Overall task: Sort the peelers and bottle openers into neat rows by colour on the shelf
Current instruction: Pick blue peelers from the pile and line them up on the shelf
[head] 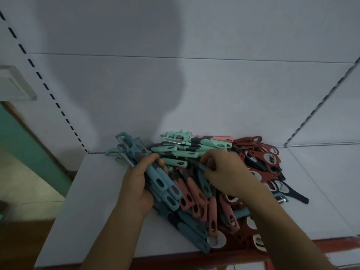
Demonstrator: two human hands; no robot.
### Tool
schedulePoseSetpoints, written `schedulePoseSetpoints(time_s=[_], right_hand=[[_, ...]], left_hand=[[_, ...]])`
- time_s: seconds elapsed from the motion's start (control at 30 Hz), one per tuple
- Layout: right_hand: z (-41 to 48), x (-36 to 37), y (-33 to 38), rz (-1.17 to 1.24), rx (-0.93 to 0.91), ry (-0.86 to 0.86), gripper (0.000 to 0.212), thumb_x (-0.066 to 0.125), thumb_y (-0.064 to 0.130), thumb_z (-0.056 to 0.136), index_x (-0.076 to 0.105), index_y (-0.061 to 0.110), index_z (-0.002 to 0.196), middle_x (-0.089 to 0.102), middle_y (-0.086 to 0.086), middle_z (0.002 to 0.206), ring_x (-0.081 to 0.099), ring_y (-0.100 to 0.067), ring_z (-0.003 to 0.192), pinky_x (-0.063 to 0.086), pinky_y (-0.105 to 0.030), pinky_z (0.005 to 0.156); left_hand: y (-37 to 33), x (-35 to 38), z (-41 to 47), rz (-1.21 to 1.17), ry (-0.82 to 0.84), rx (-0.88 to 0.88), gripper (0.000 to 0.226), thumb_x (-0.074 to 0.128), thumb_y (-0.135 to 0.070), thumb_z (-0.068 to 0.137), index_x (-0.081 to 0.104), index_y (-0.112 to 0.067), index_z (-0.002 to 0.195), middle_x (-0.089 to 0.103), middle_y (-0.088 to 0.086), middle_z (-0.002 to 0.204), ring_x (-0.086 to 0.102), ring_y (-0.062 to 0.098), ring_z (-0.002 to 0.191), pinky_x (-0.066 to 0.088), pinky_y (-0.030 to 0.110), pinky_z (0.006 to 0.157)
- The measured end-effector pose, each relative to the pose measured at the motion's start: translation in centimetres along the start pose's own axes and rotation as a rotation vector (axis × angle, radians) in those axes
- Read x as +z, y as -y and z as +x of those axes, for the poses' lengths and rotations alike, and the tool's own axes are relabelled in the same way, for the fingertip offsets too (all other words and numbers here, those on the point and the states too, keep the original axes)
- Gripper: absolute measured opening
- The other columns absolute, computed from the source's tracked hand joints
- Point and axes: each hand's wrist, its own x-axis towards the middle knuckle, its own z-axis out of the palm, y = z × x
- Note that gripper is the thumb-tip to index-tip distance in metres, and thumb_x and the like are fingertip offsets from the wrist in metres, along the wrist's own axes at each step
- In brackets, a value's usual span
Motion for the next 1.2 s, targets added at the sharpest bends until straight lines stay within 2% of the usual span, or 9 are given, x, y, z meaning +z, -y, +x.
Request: schedulePoseSetpoints(time_s=[0.1,0.3,0.47,0.6,0.73,0.83,0.9,0.97,1.2], right_hand=[[-0.1,-1.4,0.5,0.021,-0.083,-0.260,0.017,0.061,0.010,0.095,0.075,0.014,0.105,0.074,0.002,0.096,0.059,-0.003,0.072,0.041,-0.003,0.066],[-0.2,-5.1,3.2,0.274,-0.299,-0.754,0.007,0.067,0.015,0.097,0.073,0.017,0.097,0.068,0.014,0.082,0.061,-0.006,0.073,0.048,-0.013,0.065],[-1.5,-1.1,5.2,0.475,-0.362,-0.446,0.015,0.071,0.013,0.093,0.076,0.020,0.105,0.074,0.015,0.100,0.068,0.001,0.092,0.056,-0.018,0.083],[-2.4,2.4,5.5,0.370,-0.442,-0.328,0.020,0.072,0.013,0.091,0.078,0.020,0.108,0.074,0.014,0.104,0.065,-0.002,0.095,0.049,-0.009,0.083],[-3.3,1.8,5.5,0.219,-0.398,-0.097,0.004,0.069,0.022,0.094,0.073,0.023,0.094,0.070,0.011,0.081,0.063,-0.005,0.073,0.049,-0.017,0.065],[-4.1,2.1,6.4,-0.276,-0.340,0.209,0.042,0.064,0.048,0.095,0.058,0.023,0.128,0.068,0.000,0.111,0.065,-0.018,0.097,0.057,-0.035,0.080],[-4.8,3.4,7.0,-0.587,-0.276,0.261,0.078,0.064,0.064,0.088,0.039,0.019,0.146,0.059,-0.005,0.127,0.058,-0.027,0.116,0.051,-0.039,0.089],[-5.1,4.9,7.1,-0.678,-0.234,0.244,0.089,0.071,0.070,0.078,0.044,0.014,0.142,0.055,-0.007,0.132,0.059,-0.027,0.115,0.052,-0.040,0.089],[-5.6,6.1,5.6,-0.606,-0.322,0.115,0.042,0.056,0.031,0.096,0.051,0.011,0.133,0.052,-0.012,0.132,0.063,-0.027,0.105,0.053,-0.036,0.076]], left_hand=[[0.1,0.4,-0.3,-0.028,0.033,-0.015,0.017,0.073,-0.019,0.074,0.066,-0.011,0.085,0.067,0.005,0.073,0.063,0.016,0.059,0.060,0.028,0.058],[0.5,2.1,-0.8,-0.090,0.089,-0.068,0.018,0.072,-0.028,0.079,0.063,-0.012,0.078,0.065,0.005,0.073,0.060,0.018,0.061,0.061,0.030,0.060],[1.0,2.5,-0.8,-0.148,0.162,-0.016,0.055,0.081,-0.045,0.078,0.070,-0.008,0.116,0.071,0.014,0.112,0.069,0.028,0.100,0.058,0.043,0.092],[0.3,1.3,-0.7,-0.030,-0.051,0.184,0.022,0.076,-0.024,0.083,0.067,-0.006,0.092,0.069,0.012,0.084,0.068,0.025,0.072,0.059,0.033,0.062],[-1.4,-1.4,-1.4,-0.033,-0.180,0.286,0.008,0.070,-0.007,0.090,0.063,-0.005,0.093,0.068,0.009,0.073,0.064,0.019,0.063,0.058,0.030,0.057],[-2.1,-3.5,-1.9,-0.017,-0.197,0.277,0.009,0.069,-0.008,0.091,0.064,-0.005,0.097,0.069,0.009,0.077,0.064,0.020,0.067,0.059,0.031,0.062],[-2.0,-4.8,-2.2,0.004,-0.212,0.267,0.007,0.069,-0.010,0.091,0.064,-0.006,0.093,0.069,0.008,0.078,0.064,0.020,0.067,0.058,0.031,0.062],[-1.6,-5.5,-2.6,-0.002,-0.234,0.253,0.006,0.068,-0.011,0.091,0.064,-0.007,0.089,0.068,0.008,0.078,0.064,0.020,0.067,0.059,0.031,0.063],[-0.3,-6.9,-4.2,-0.094,-0.275,0.245,0.006,0.070,-0.010,0.090,0.066,-0.007,0.094,0.070,0.007,0.077,0.069,0.016,0.070,0.062,0.030,0.067]])
